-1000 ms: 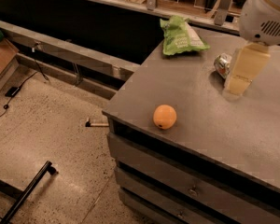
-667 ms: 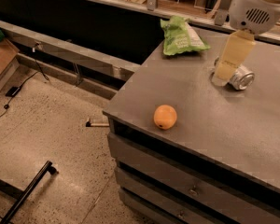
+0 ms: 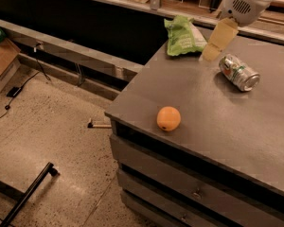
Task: Place 7up can upright
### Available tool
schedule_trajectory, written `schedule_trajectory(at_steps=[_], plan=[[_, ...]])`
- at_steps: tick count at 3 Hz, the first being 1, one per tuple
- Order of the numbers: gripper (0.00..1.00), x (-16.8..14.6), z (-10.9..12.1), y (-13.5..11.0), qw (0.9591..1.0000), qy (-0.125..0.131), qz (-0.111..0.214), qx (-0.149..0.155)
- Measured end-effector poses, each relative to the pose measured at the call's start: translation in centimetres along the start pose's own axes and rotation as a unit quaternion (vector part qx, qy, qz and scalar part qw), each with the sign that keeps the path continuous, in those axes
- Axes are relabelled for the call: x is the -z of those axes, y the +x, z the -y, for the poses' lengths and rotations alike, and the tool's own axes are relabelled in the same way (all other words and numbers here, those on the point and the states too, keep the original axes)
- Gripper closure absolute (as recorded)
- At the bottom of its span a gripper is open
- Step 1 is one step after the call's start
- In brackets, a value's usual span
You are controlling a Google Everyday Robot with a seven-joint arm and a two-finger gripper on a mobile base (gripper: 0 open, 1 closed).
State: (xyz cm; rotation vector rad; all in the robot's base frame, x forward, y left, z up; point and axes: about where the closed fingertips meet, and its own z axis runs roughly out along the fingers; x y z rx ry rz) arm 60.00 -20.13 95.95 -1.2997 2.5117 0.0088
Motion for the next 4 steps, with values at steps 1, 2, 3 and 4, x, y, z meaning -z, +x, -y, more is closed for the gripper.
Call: schedule_trajectory(at_steps=[1,2,3,4], plan=[[0.0,-2.0,3.2,0.5,0.9971,0.03,-0.005,-0.07],[0.0,-4.1,5.3,1.7,0.9911,0.055,-0.021,-0.119],[0.0,-6.8,6.6,3.0,0.9859,0.061,-0.056,-0.146],[0.0,-8.2,7.1,3.2,0.9831,0.063,-0.084,-0.15]])
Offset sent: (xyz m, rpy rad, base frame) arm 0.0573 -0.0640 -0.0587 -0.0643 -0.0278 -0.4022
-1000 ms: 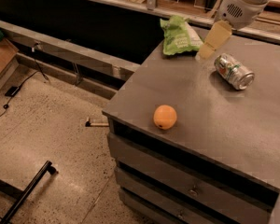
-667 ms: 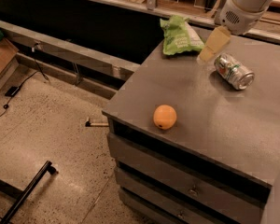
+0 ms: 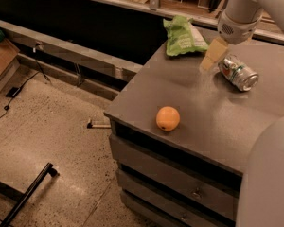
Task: Place 7up can upright
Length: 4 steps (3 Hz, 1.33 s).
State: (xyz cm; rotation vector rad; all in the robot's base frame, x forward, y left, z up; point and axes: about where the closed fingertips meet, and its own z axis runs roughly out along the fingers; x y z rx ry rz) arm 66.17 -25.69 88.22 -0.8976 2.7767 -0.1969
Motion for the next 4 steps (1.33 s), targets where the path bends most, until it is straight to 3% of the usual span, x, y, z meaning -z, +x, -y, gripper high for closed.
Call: schedule_trajectory(at_steps=[1,2,4], plan=[[0.0,-1.0,0.2,-0.2,0.9997,0.001,-0.021,-0.012],[0.18,-1.9,0.3,-0.2,0.9989,-0.002,-0.038,-0.027],[0.65,-3.3,0.4,0.4,0.9976,-0.009,-0.054,-0.043]])
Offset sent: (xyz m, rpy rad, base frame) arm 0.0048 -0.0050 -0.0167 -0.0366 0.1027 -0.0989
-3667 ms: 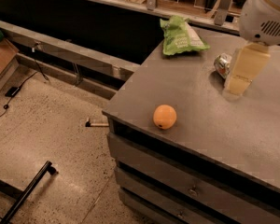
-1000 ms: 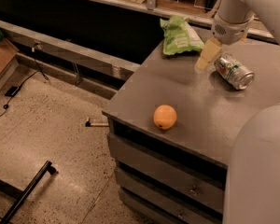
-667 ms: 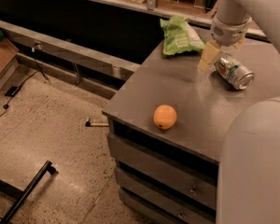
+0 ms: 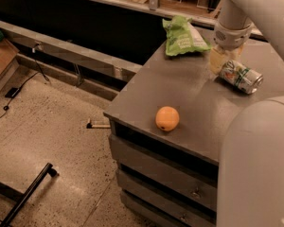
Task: Place 7up can upright
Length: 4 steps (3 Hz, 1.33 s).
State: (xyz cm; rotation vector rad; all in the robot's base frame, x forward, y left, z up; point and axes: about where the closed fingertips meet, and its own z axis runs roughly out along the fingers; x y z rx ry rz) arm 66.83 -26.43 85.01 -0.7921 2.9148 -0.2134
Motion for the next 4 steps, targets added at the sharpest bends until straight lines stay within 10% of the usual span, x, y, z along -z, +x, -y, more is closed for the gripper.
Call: schedule_trajectory(at_steps=[2,4], plan=[[1.0,2.1,-1.5,0.2,0.9981,-0.01,0.037,0.049],[0.76,4.8,-3.3,0.2,0.9925,-0.025,0.075,0.093]])
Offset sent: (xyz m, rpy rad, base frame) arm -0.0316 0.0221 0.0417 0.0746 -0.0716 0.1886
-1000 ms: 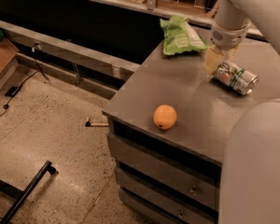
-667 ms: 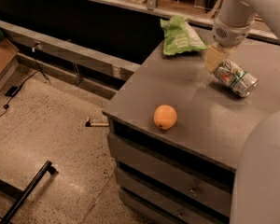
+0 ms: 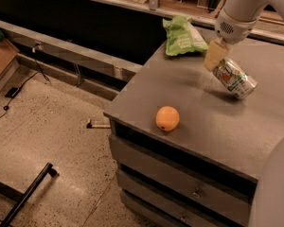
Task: Place 7up can upright
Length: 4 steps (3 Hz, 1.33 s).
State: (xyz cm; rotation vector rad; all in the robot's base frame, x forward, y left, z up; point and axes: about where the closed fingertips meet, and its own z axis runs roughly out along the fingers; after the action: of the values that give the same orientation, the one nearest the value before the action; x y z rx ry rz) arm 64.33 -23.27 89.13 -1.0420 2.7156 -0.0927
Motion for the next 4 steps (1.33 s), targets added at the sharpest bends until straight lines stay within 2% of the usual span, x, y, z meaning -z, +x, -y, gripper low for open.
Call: schedule_trajectory(at_steps=[2,3,4], plan=[[0.31,-1.2,-0.7,0.9,0.9995,-0.023,0.022,0.001],[0.07,-2.6,-1.7,1.0,0.999,-0.034,0.024,0.018],[0.0,-3.5,-1.8,1.5,0.9992,-0.034,0.013,0.019]])
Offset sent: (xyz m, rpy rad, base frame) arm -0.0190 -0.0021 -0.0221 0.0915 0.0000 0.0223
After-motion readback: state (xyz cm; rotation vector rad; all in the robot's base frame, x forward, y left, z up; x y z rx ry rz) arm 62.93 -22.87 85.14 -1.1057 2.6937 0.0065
